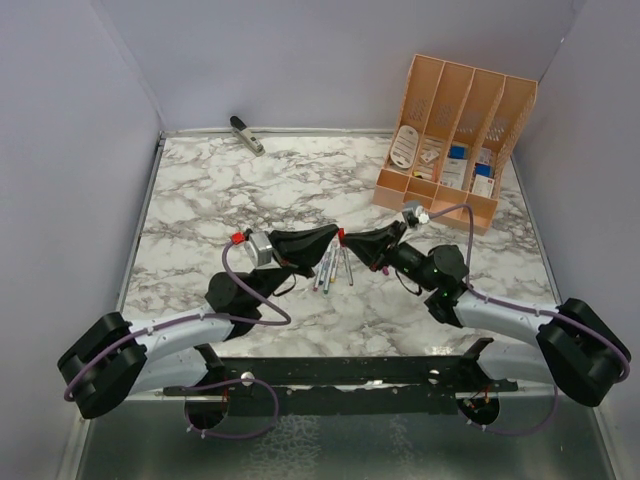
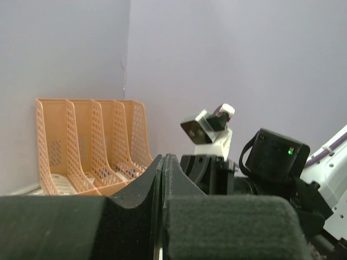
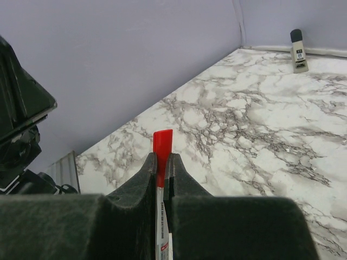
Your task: Insert the pens into the pen caps
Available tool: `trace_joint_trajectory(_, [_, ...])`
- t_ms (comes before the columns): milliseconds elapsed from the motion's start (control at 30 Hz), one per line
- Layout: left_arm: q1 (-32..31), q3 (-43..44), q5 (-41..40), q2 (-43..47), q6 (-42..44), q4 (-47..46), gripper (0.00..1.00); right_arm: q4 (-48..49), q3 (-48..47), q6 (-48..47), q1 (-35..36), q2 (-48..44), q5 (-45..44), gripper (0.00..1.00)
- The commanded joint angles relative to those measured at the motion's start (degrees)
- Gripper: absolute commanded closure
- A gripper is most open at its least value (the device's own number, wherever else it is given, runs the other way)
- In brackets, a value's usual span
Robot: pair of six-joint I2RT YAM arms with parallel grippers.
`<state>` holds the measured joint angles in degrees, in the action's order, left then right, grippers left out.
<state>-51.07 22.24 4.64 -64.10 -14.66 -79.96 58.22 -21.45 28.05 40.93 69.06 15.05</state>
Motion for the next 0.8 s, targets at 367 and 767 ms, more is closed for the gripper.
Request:
trace_joint_trajectory(367, [-0.04, -10.25, 0.12, 6.91, -0.88, 13.69, 0.57, -2.08, -6.93, -4.14, 0.38, -3.17, -5.26, 0.99])
trace_joint_trajectory(767, [0.0, -7.51, 2.01, -6.28, -3.31, 1.37, 0.43, 1.83, -5.66, 0.22, 0.4, -3.1, -2.59, 0.99])
